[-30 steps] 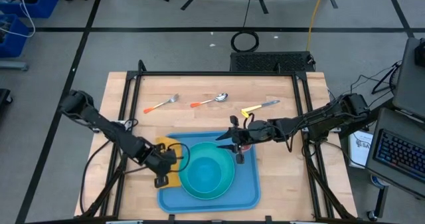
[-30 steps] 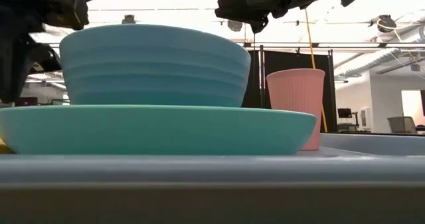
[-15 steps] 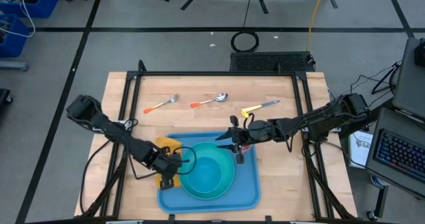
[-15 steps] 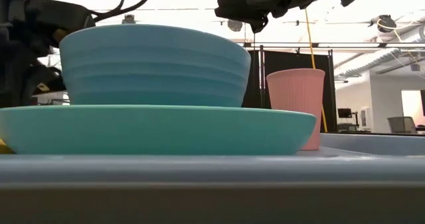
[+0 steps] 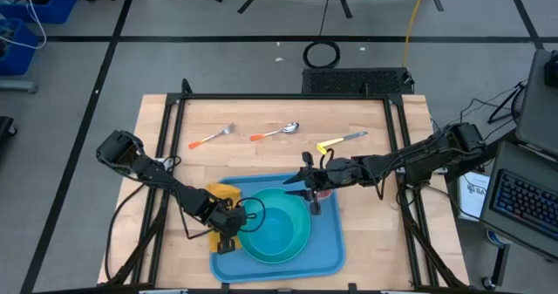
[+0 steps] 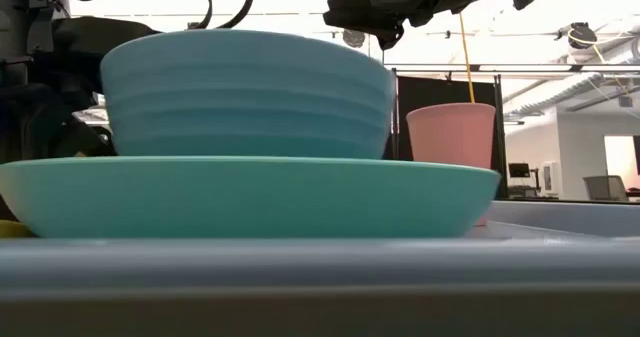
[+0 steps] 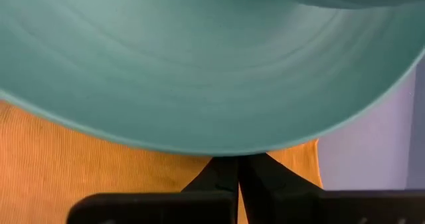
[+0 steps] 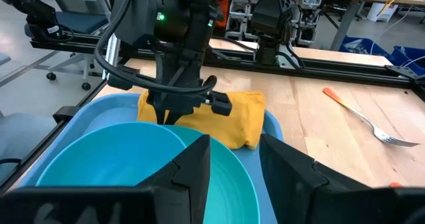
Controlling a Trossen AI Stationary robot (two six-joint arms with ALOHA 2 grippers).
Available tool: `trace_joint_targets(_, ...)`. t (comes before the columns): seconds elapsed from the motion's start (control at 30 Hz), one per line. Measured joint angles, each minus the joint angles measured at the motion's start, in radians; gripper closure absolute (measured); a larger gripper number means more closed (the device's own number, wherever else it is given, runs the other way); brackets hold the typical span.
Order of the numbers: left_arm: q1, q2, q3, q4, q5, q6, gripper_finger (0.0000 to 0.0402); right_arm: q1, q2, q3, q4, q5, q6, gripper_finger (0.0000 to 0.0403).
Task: Set up tray
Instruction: Put the napkin on the serving tray to the left of the plate
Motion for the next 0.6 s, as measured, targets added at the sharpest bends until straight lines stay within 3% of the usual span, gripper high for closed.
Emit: trace_joint_targets(0.6, -0.009, 0.006, -0.004, 0.046, 0.070, 0.069, 0.0396, 0.000, 0.000, 0.000, -0.001, 0.000, 0.000, 0.0280)
